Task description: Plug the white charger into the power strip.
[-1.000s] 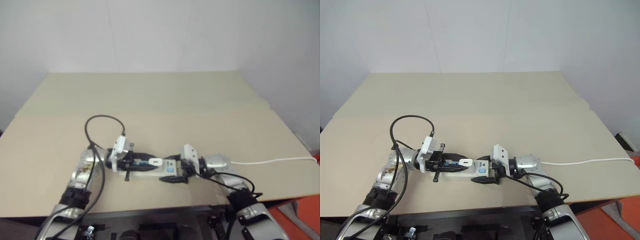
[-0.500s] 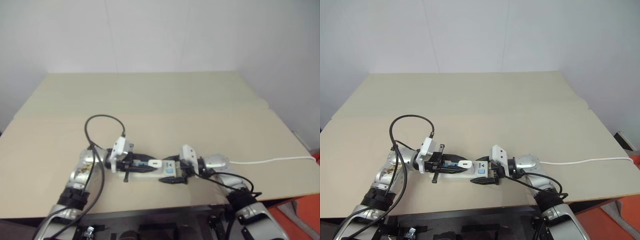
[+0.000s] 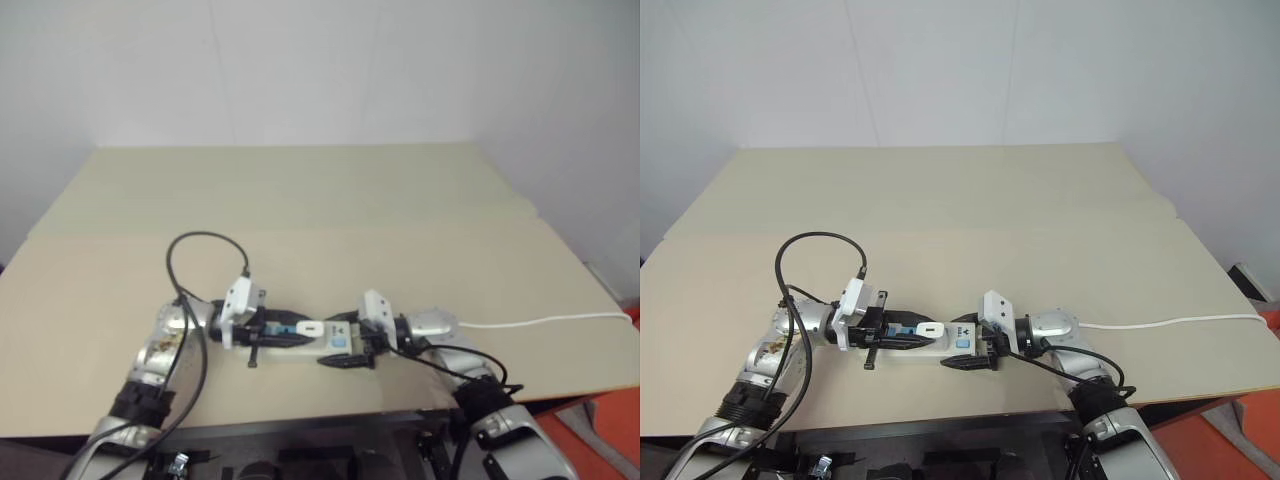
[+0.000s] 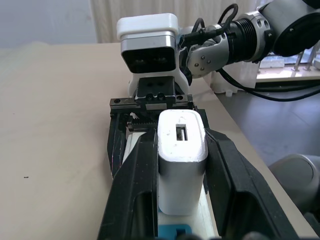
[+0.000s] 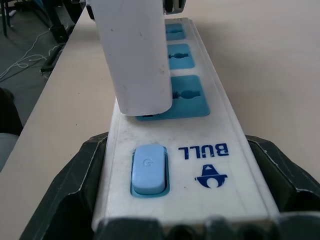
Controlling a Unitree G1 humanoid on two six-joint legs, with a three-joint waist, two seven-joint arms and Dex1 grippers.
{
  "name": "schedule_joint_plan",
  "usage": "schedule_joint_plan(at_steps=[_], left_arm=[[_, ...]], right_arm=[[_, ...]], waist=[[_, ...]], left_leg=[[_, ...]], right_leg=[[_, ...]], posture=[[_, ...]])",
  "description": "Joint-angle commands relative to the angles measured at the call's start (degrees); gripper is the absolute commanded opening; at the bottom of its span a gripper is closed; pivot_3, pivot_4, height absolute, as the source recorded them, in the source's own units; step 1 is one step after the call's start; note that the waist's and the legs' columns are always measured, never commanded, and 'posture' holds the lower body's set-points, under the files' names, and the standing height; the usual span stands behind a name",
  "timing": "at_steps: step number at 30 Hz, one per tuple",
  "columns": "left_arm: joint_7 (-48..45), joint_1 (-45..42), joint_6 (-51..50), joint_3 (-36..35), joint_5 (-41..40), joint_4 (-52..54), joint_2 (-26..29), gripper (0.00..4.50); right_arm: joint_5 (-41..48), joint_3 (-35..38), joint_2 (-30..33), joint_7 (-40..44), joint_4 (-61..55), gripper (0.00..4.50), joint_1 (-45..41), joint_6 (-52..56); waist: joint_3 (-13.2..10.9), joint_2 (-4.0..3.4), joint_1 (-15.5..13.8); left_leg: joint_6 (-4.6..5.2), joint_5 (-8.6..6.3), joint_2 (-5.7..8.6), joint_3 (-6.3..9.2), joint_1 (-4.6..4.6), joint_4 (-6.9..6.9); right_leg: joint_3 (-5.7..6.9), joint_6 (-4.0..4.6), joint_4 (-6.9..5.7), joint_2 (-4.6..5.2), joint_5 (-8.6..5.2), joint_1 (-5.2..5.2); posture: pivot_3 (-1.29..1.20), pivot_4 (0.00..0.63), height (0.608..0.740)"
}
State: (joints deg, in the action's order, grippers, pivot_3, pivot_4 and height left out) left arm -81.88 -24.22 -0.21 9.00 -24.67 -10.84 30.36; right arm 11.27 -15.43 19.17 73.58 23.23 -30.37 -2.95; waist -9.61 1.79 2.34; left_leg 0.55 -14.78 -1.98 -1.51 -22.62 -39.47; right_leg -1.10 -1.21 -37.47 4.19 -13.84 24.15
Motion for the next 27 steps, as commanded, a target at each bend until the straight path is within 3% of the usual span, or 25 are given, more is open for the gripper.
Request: schedule_joint_plan(at_steps=[1,19,27], left_arm=[[-1.61,2.93,-1.44,2.81,4.99,-2.88,3.49,0.98],[-0.5,4.02,0.63,4.3,7.0,-2.96,7.83,0.98],[2.73,3.77,0.61,6.57,9.11,-2.39,7.2,0.98]], right_arm=[[0.73,0.58,0.09,0.98,-0.74,3.43,-0.9,-0.36],[0.01,0.47,-1.27,1.32,0.54,3.43,-0.87,-1.05],[0.03,0.48,-1.41,1.36,0.64,3.43,-0.97,-1.11]], waist=[[0.0,0.01,0.05],[0.17,-0.11,0.41],[0.48,-0.2,0.27]], left_leg=[[0.0,0.0,0.0,0.0,0.07,0.07],[-0.01,0.0,-0.09,-0.31,0.68,0.6],[0.0,-0.01,-0.09,-0.42,0.75,0.62]], right_leg=[[-0.03,0.0,0.02,0.0,0.0,-0.03],[-0.66,0.0,0.11,-0.21,0.0,-0.18],[-0.76,0.0,0.1,-0.23,0.0,-0.19]], posture=[[0.0,0.15,0.74],[0.0,0.15,0.74],[0.0,0.15,0.74]])
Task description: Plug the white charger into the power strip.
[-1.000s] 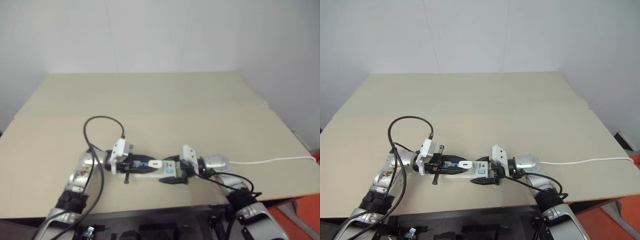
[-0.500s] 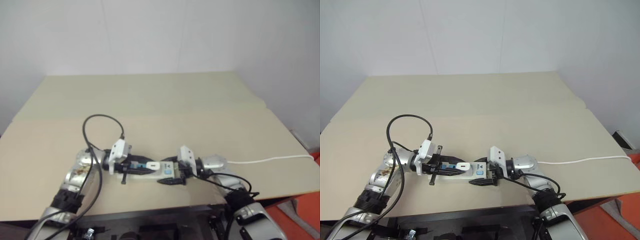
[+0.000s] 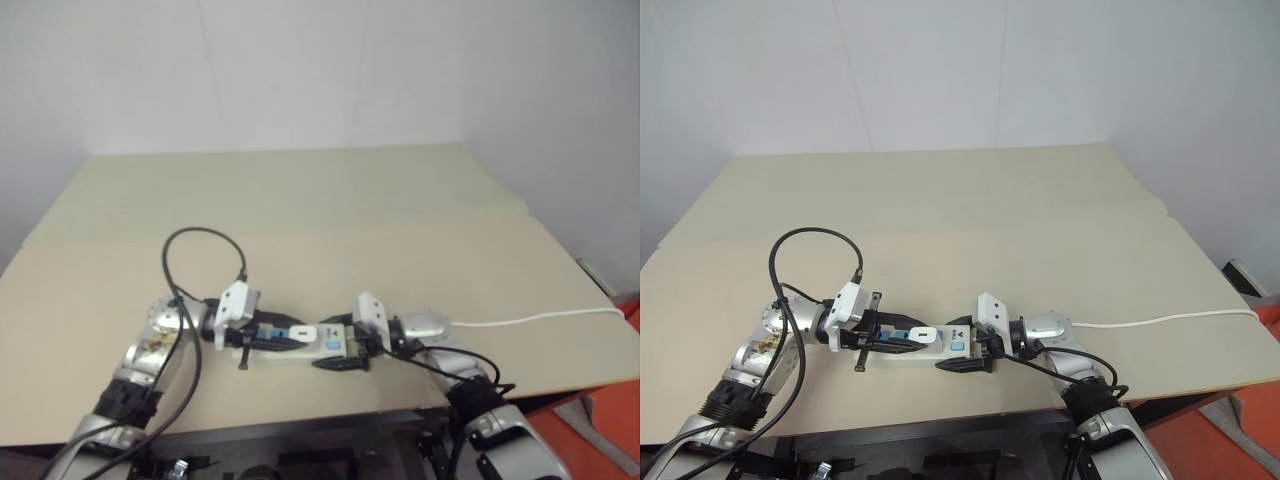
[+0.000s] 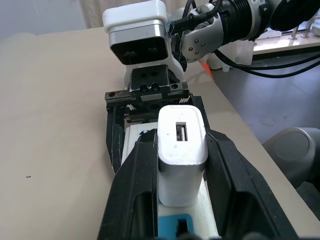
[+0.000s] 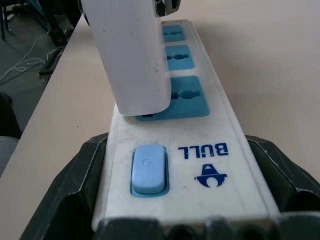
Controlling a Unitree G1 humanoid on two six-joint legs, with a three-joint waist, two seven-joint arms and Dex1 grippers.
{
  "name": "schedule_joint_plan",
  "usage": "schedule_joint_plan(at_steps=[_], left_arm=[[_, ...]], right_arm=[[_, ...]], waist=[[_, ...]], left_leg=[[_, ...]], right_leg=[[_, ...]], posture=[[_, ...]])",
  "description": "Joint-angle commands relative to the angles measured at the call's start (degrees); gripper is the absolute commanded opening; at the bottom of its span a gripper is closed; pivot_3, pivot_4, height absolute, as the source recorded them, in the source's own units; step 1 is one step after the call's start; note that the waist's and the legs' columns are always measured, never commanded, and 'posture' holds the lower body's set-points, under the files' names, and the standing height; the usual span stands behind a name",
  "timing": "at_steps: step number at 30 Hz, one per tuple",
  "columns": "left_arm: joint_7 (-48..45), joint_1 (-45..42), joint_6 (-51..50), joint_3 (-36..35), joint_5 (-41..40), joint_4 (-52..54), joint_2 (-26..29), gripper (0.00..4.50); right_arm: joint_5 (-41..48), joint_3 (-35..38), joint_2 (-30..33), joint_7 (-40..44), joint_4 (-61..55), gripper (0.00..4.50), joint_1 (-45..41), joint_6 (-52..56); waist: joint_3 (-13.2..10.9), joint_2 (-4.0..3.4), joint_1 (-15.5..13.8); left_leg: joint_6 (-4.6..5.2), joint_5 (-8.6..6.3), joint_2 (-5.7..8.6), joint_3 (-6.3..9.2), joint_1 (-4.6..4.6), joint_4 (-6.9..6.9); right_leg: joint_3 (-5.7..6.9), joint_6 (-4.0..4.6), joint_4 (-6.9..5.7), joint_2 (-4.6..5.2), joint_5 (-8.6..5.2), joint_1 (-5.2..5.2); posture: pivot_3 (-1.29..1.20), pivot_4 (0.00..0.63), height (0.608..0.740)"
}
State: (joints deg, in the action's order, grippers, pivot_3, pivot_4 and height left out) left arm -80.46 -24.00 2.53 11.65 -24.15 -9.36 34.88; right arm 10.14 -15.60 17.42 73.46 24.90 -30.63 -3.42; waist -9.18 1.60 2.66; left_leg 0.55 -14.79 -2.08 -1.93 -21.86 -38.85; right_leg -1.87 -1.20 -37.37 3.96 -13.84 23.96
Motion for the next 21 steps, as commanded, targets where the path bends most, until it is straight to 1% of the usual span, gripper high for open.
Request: schedule_joint_plan(at_steps=[1,8,12,16,21], left_arm=[[1.62,3.39,-2.44,4.13,8.64,-3.83,2.58,0.98],[2.76,3.17,-4.4,6.06,9.46,-1.93,2.36,0.98],[2.94,3.02,-5.99,6.37,9.29,-1.91,2.4,0.98],[3.88,2.5,-7.36,6.72,9.31,-3.29,1.2,0.98],[4.09,2.9,-10.27,7.23,8.64,-2.25,0.94,0.98]], right_arm=[[1.14,0.63,0.3,1.45,-0.93,3.43,-0.77,-0.69],[1.12,0.63,0.31,1.38,-0.96,3.43,-0.67,-0.7],[1.16,0.76,0.39,1.42,-1.04,3.43,-0.57,-0.71],[1.23,0.77,0.47,1.49,-1.19,3.43,-0.47,-0.67],[1.34,0.75,0.58,1.65,-1.4,3.43,-0.42,-0.55]], waist=[[0.1,-0.02,-0.1],[0.14,-0.02,-0.28],[0.14,-0.02,-0.34],[0.14,-0.02,-0.38],[0.2,-0.08,-0.4]], left_leg=[[0.0,0.0,0.0,0.0,0.01,0.0],[0.1,-0.08,0.01,-0.12,0.7,0.11],[0.11,-0.08,0.0,-0.11,0.7,0.11],[0.11,-0.08,0.01,-0.11,0.7,0.11],[0.11,-0.08,0.02,-0.12,0.71,0.11]], right_leg=[[0.0,0.0,0.0,0.0,0.0,-0.01],[0.04,-0.03,0.28,0.01,-0.02,-0.83],[0.04,-0.03,0.28,0.0,-0.02,-0.82],[0.04,-0.03,0.28,0.01,-0.02,-0.84],[0.04,-0.03,0.28,0.02,-0.02,-0.85]], posture=[[0.0,0.15,0.74],[0.0,0.15,0.74],[0.0,0.15,0.74],[0.0,0.15,0.74],[0.0,0.15,0.74]])
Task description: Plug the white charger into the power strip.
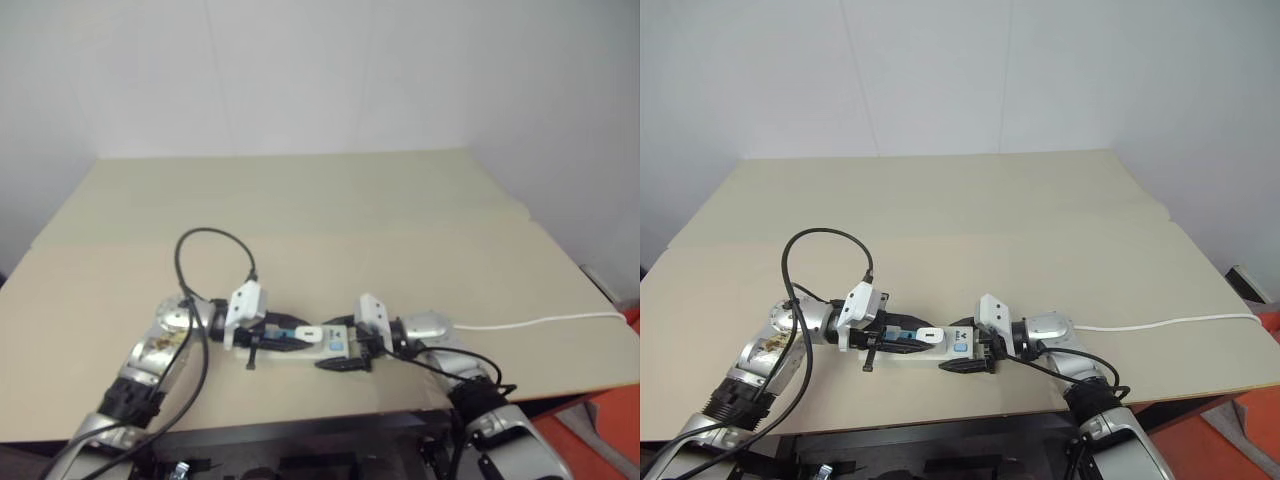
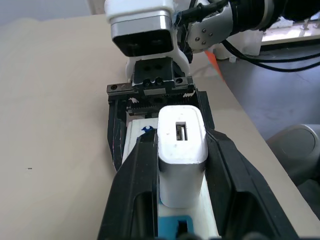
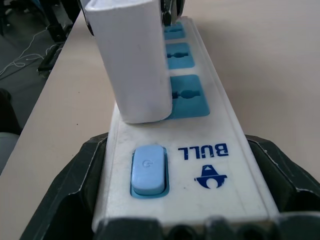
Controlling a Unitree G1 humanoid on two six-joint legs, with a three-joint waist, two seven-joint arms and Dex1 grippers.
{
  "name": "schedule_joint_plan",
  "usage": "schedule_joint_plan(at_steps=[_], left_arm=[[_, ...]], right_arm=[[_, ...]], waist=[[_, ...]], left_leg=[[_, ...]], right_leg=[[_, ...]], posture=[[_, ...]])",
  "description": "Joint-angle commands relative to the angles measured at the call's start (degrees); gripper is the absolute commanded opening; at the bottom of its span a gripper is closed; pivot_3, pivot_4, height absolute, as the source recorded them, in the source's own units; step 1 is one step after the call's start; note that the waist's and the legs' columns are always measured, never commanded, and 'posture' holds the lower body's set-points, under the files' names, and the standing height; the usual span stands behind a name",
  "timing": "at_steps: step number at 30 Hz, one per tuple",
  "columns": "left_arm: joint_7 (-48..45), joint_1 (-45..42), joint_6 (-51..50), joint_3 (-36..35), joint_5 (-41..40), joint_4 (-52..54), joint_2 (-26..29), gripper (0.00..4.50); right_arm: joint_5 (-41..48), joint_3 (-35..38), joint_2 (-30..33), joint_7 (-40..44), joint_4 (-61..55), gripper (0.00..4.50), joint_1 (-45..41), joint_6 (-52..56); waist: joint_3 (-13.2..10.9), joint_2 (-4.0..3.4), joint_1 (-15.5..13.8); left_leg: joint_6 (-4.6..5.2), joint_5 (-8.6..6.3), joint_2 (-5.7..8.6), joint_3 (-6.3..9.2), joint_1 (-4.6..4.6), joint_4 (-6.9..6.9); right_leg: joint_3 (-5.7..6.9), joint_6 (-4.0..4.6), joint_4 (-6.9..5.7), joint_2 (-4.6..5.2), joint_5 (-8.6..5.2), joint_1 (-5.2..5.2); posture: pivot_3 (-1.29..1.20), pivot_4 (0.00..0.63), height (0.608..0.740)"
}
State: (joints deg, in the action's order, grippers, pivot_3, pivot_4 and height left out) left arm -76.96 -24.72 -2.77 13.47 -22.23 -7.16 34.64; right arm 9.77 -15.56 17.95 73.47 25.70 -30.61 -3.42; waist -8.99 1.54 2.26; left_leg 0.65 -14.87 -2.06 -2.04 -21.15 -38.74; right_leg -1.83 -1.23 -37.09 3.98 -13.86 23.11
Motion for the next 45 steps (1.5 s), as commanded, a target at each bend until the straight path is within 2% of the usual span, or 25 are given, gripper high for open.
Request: schedule_joint_plan(at_steps=[1,15,17,26,33,41,43,44,45], left_arm=[[0.51,3.81,-4.72,5.53,7.1,-4.74,1.31,0.98],[-0.92,4.48,-2.65,5.2,7.19,-4.45,1.98,0.98],[-0.92,4.51,-2.09,4.94,7.17,-4.48,1.97,1.71],[-0.44,4.69,-1.7,2.79,6.7,-4.39,0.8,4.46],[-1.19,4.46,-0.7,-1.01,4.06,-2.56,0.85,4.46],[-7.36,3.34,-1.01,-8.29,-0.58,0.04,8.6,4.46],[-8.72,3.63,-0.81,-9.7,-1.18,0.24,10.27,4.5],[-9.47,3.76,-0.63,-10.5,-1.51,0.32,11.21,4.5],[-10.02,3.81,-0.54,-11.23,-1.85,0.35,12.01,4.5]], right_arm=[[1.71,0.7,0.09,1.64,-2.25,3.43,-0.41,-0.57],[1.68,0.74,0.21,1.66,-2.2,3.43,-0.53,-0.47],[1.65,0.73,0.18,1.64,-2.13,3.43,-0.56,-0.51],[1.78,0.58,-0.21,1.82,-2.09,3.43,-0.75,-0.38],[1.77,0.4,-0.43,1.95,-2.16,3.43,-0.64,-0.35],[2.14,0.67,-0.06,2.53,-2.58,3.43,-0.51,0.08],[2.36,0.98,0.17,2.64,-3.08,4.16,-0.37,0.23],[2.57,1.27,0.39,2.61,-3.48,4.41,-0.35,0.45],[2.73,1.54,0.6,2.56,-3.86,4.46,-0.38,0.63]], waist=[[0.04,-0.02,0.0],[0.1,-0.03,-0.02],[0.1,-0.04,0.07],[0.11,-0.06,0.14],[0.11,-0.06,0.22],[-0.04,0.05,0.24],[-0.04,0.06,0.19],[-0.05,0.07,0.18],[-0.06,0.08,0.2]], left_leg=[[0.0,0.0,0.01,0.0,0.0,0.0],[0.01,-0.01,0.0,0.01,0.01,0.01],[0.01,-0.01,0.0,0.01,0.01,0.01],[0.04,-0.04,-0.01,-0.01,0.0,0.12],[0.04,-0.04,-0.03,-0.01,0.0,0.12],[0.04,-0.04,-0.07,-0.01,-0.33,0.13],[0.04,-0.04,-0.07,-0.01,-0.59,0.08],[0.04,-0.04,-0.05,-0.01,-0.84,0.01],[0.03,-0.04,-0.06,-0.01,-1.0,-0.02]], right_leg=[[0.0,0.0,0.0,0.0,0.0,0.0],[-0.01,-0.01,0.03,0.0,-0.01,-0.01],[-0.01,-0.01,0.03,0.0,-0.01,-0.01],[-0.11,-0.01,0.05,-0.02,-0.01,0.09],[-0.12,-0.01,0.05,-0.04,-0.01,0.1],[-0.11,0.0,0.05,-0.07,-0.01,0.43],[-0.11,0.01,0.03,-0.04,0.0,0.68],[-0.11,0.01,-0.04,-0.02,0.01,0.94],[-0.11,0.02,-0.06,-0.04,0.02,1.1]], posture=[[0.0,0.15,0.74],[0.0,0.15,0.74],[0.0,0.15,0.74],[0.0,0.15,0.74],[0.0,0.15,0.74],[0.0,0.15,0.74],[0.0,0.15,0.74],[0.0,0.15,0.74],[0.0,0.15,0.74]])
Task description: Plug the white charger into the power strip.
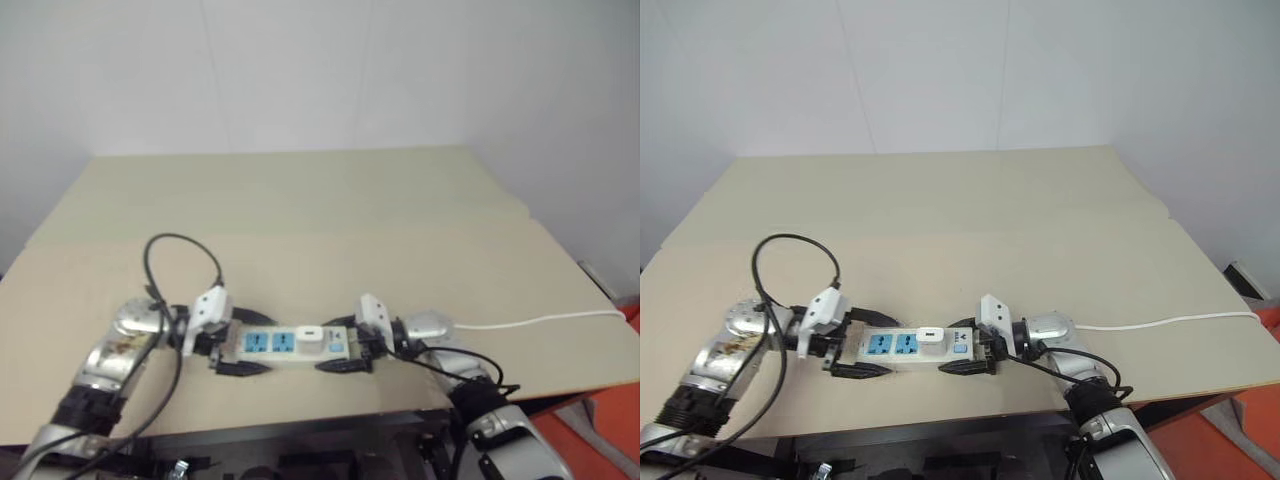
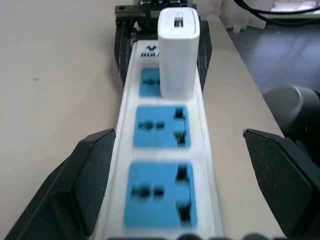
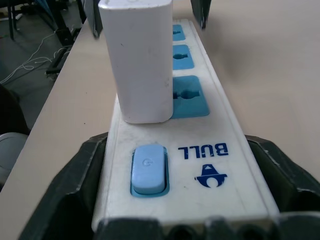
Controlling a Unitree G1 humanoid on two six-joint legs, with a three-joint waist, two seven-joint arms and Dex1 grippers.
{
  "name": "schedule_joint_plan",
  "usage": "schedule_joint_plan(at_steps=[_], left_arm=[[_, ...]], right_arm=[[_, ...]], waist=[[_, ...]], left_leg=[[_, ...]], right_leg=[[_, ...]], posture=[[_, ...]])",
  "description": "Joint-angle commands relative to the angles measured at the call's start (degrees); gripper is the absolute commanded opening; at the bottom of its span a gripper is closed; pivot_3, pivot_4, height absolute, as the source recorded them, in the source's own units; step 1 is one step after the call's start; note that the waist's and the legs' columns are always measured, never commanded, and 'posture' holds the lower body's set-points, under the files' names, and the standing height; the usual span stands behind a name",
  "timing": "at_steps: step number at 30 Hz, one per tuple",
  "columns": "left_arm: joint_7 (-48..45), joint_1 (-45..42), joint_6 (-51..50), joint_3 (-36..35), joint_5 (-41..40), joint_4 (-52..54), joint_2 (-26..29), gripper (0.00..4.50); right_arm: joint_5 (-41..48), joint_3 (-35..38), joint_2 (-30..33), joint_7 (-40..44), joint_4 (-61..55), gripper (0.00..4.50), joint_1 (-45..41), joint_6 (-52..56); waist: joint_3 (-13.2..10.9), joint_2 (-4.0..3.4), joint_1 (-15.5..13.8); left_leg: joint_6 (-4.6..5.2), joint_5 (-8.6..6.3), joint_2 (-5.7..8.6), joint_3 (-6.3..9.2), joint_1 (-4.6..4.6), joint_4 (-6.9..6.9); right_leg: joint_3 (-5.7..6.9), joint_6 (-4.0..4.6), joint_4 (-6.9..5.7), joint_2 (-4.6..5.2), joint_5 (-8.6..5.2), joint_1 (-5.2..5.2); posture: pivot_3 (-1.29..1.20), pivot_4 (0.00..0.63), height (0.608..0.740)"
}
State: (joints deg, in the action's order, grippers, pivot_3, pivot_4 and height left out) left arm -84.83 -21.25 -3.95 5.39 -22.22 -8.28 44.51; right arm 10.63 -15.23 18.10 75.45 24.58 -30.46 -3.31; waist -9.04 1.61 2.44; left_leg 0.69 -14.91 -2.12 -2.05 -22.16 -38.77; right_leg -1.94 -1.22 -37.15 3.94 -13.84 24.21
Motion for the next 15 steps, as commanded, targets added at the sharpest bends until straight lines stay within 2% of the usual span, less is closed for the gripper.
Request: schedule_joint_plan(at_steps=[1,6,15], left_arm=[[-2.5,0.35,0.51,-3.74,-2.21,1.58,2.8,4.5],[-3.51,0.52,0.06,-5.76,-2.65,2.2,4.62,4.5],[-3.8,3.94,-1.22,-11.31,-4.86,4.33,8.97,4.5]], right_arm=[[2.04,1.49,0.7,0.53,-3.13,4.46,-0.52,0.58],[3.24,2.66,2.73,0.0,-6.28,4.46,0.14,1.48],[8.48,8.58,12.24,-0.12,-19.31,4.46,5.21,6.93]], waist=[[-0.04,0.0,0.0],[-0.16,0.0,-0.19],[-0.38,0.02,-0.65]], left_leg=[[0.0,0.0,-0.01,0.0,-0.06,0.0],[0.0,0.0,0.02,0.0,-0.11,-0.01],[0.0,0.0,0.03,-0.02,-0.14,-0.02]], right_leg=[[0.0,0.01,0.0,-0.01,0.0,0.06],[0.03,0.0,0.03,0.04,0.0,0.07],[0.07,-0.01,0.05,0.08,0.0,0.07]], posture=[[0.0,0.15,0.74],[0.0,0.15,0.74],[0.0,0.15,0.74]])
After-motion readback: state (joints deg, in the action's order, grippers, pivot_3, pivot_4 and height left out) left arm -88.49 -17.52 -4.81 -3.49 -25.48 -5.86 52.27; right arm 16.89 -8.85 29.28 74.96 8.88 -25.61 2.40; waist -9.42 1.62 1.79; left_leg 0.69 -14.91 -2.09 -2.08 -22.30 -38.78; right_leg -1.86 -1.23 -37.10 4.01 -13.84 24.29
